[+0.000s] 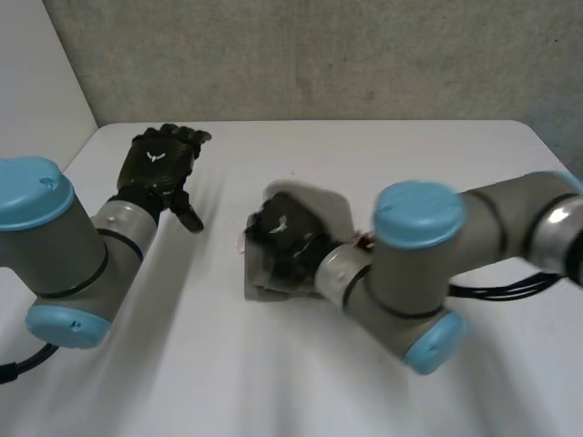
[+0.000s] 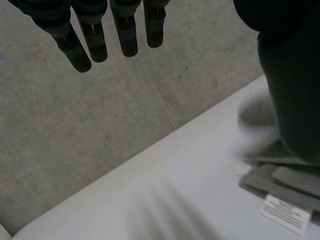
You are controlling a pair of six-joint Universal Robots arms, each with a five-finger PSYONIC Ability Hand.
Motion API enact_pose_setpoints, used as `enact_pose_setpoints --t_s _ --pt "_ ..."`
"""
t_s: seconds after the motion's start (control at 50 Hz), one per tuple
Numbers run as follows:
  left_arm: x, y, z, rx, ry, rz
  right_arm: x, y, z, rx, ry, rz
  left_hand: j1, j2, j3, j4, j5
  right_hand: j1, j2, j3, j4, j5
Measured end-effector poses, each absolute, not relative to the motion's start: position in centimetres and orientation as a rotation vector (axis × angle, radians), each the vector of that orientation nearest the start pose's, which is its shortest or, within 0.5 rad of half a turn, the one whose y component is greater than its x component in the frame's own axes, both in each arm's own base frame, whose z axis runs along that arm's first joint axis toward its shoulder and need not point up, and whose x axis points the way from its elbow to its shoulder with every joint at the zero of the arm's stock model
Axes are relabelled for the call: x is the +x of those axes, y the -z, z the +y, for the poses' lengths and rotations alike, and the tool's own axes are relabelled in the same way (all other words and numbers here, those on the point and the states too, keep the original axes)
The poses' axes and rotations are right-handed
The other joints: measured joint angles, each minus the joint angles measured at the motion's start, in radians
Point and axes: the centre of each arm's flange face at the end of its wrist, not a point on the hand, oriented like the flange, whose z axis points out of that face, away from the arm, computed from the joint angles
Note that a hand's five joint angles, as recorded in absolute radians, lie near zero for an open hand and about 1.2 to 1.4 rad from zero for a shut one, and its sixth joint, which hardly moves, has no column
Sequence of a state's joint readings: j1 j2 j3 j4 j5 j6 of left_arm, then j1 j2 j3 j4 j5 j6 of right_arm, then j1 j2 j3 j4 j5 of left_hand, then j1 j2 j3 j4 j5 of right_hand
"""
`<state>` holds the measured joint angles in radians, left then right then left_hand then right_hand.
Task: Fold the towel.
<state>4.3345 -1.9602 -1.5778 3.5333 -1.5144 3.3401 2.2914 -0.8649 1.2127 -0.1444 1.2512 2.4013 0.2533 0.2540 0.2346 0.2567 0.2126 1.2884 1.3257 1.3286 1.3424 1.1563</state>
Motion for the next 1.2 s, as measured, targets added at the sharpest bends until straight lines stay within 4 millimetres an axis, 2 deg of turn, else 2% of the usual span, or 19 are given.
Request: enact_pose_setpoints --t_s 0.02,0.06,0.1,0.12,0.16,0.18,0.34,0.46,0.54,0.62,0.68,0.76,0.82,0.9,0.94,0.98,1.0,1.14,1.2 --pt "-26.7 -21.0 -30.4 0.728 2.331 2.233 40.5 -16.1 -21.2 -1.721 1.812 1.462 0.000 0.000 0.000 0.000 0.000 -0.023 -0.028 -0.029 -0.033 -0.022" --pt "-26.8 -21.3 -30.6 0.716 2.346 2.230 41.0 -15.6 -20.5 -1.728 1.780 1.452 0.000 0.000 0.000 0.000 -0.001 -0.205 -0.240 -0.232 -0.245 -0.225" --pt "-26.9 -21.6 -30.7 0.704 2.361 2.232 41.3 -15.5 -20.4 -1.710 1.770 1.472 0.000 0.000 0.000 0.000 -0.001 -0.485 -0.503 -0.488 -0.500 -0.511" --pt "-26.9 -21.7 -30.8 0.693 2.374 2.234 41.2 -15.8 -20.5 -1.673 1.777 1.511 0.000 0.000 0.000 0.000 -0.001 -0.723 -0.769 -0.744 -0.756 -0.784" --pt "-27.0 -22.0 -30.9 0.677 2.391 2.239 40.9 -16.5 -21.1 -1.594 1.797 1.584 0.000 0.000 0.000 0.000 -0.001 -0.979 -1.032 -1.010 -1.022 -1.050" --pt "-27.0 -22.1 -30.9 0.673 2.396 2.241 40.6 -16.9 -21.4 -1.556 1.807 1.615 0.000 0.000 0.000 0.000 -0.001 -1.008 -1.055 -1.046 -1.059 -1.085" --pt "-28.6 -22.6 -30.7 0.670 2.463 2.268 36.4 -20.7 -25.0 -0.964 1.808 1.918 -0.001 0.000 0.000 0.000 -0.001 -1.054 -1.077 -1.086 -1.090 -1.097" --pt "-30.9 -21.6 -30.1 0.725 2.474 2.343 34.2 -20.9 -26.8 -0.789 1.752 2.006 -0.001 0.000 0.000 0.000 -0.001 -1.054 -1.077 -1.086 -1.090 -1.097" --pt "-32.8 -19.6 -29.2 0.794 2.417 2.443 33.6 -19.3 -28.0 -0.791 1.701 2.067 -0.001 0.000 0.000 0.000 -0.001 -1.055 -1.077 -1.086 -1.090 -1.097" --pt "-34.5 -15.9 -28.1 0.889 2.259 2.578 33.7 -16.5 -29.1 -0.835 1.646 2.122 -0.001 0.000 0.000 0.000 -0.002 -1.055 -1.077 -1.086 -1.090 -1.097" --pt "-34.9 -13.5 -27.5 0.935 2.130 2.653 33.8 -14.7 -29.7 -0.864 1.621 2.152 -0.001 0.000 0.000 0.000 -0.001 -1.055 -1.077 -1.086 -1.090 -1.097" --pt "-34.9 -11.6 -27.1 0.966 2.019 2.704 33.7 -13.1 -30.2 -0.892 1.601 2.182 -0.001 0.000 0.000 0.000 -0.001 -1.057 -1.077 -1.086 -1.090 -1.097" --pt "-34.8 -11.4 -27.1 0.968 1.991 2.713 33.6 -12.5 -30.4 -0.912 1.588 2.199 -0.001 0.000 0.000 0.000 -0.002 -1.058 -1.077 -1.086 -1.090 -1.097" --pt "-34.6 -13.1 -27.3 0.952 2.038 2.685 33.4 -13.1 -30.6 -0.913 1.598 2.194 -0.001 0.000 0.000 0.000 -0.002 -1.058 -1.077 -1.086 -1.090 -1.097" --pt "-34.5 -14.5 -27.4 0.940 2.083 2.660 33.2 -14.3 -30.6 -0.900 1.623 2.174 -0.001 0.000 0.000 0.000 -0.002 -1.058 -1.077 -1.086 -1.090 -1.097" --pt "-34.3 -17.0 -27.4 0.919 2.165 2.614 32.9 -16.8 -30.6 -0.869 1.678 2.135 -0.001 0.000 0.000 0.000 -0.002 -1.058 -1.077 -1.086 -1.090 -1.097" --pt "-34.2 -17.7 -27.3 0.913 2.184 2.603 32.7 -17.4 -30.6 -0.861 1.691 2.125 -0.001 0.000 0.000 0.000 -0.002 -1.058 -1.077 -1.086 -1.090 -1.097" --pt "-31.9 -26.7 -26.8 0.790 2.418 2.443 29.7 -27.0 -30.0 -0.675 1.925 1.981 -0.001 0.000 -0.001 0.000 -0.003 -1.059 -1.077 -1.086 -1.090 -1.097" --pt "-30.6 -29.3 -26.7 0.713 2.459 2.407 28.3 -29.8 -29.7 -0.595 2.006 1.959 -0.001 0.000 -0.001 0.000 -0.003 -1.059 -1.077 -1.086 -1.090 -1.097"
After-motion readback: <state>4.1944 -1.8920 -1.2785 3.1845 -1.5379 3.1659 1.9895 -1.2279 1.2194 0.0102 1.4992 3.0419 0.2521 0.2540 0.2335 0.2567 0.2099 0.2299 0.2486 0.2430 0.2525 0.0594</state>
